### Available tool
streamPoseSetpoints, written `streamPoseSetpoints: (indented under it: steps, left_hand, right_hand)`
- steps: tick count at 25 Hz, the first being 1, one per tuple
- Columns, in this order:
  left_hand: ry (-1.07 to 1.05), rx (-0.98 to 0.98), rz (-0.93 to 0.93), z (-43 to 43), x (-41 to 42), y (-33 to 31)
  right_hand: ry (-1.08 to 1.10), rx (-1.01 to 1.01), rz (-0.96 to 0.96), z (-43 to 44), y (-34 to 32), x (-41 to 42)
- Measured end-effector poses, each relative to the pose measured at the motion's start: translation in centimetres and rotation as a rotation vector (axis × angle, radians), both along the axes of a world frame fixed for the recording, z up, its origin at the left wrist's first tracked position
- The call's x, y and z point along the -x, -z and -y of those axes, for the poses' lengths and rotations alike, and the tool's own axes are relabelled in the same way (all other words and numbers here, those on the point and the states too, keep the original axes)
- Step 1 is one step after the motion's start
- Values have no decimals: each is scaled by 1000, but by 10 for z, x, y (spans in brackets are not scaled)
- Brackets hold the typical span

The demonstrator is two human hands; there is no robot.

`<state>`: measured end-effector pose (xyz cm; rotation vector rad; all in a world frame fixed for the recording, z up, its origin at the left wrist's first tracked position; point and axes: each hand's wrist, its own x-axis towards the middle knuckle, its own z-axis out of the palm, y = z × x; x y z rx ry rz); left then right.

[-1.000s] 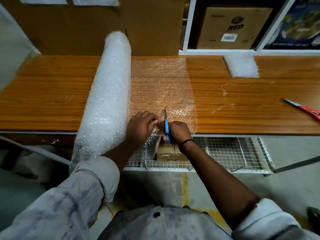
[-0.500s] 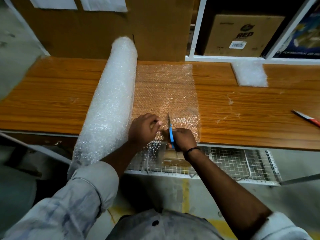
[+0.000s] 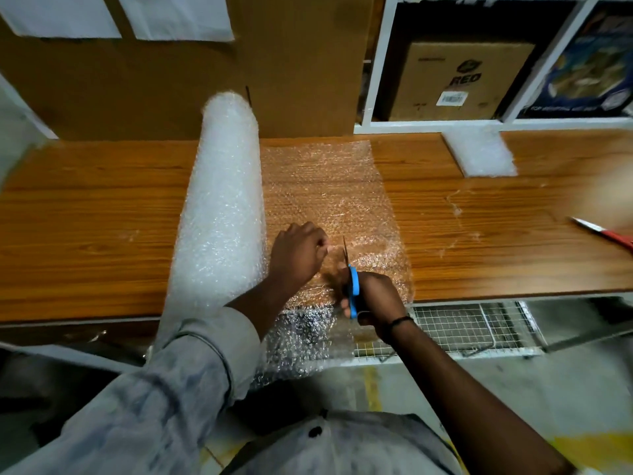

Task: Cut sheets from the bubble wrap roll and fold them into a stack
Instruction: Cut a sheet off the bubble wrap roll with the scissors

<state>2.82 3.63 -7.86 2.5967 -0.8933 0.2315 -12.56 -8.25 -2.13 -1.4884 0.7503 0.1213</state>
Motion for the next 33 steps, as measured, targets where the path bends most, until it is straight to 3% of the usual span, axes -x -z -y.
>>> streamPoseSetpoints:
  steps: [14,23,31,33]
  left_hand:
    - [35,154,-12,-7,4,13]
    - [26,192,-39,-6,5,12]
    - [32,223,-42,-4,7,11]
    - [30,221,-37,-4,8,11]
  right_hand:
    - [-6,252,-11,7,22,-22]
    - [-15,64,21,17,5,-37]
    - [-67,226,-3,29,22,-47]
    - [-68,189,-1,33,23,-48]
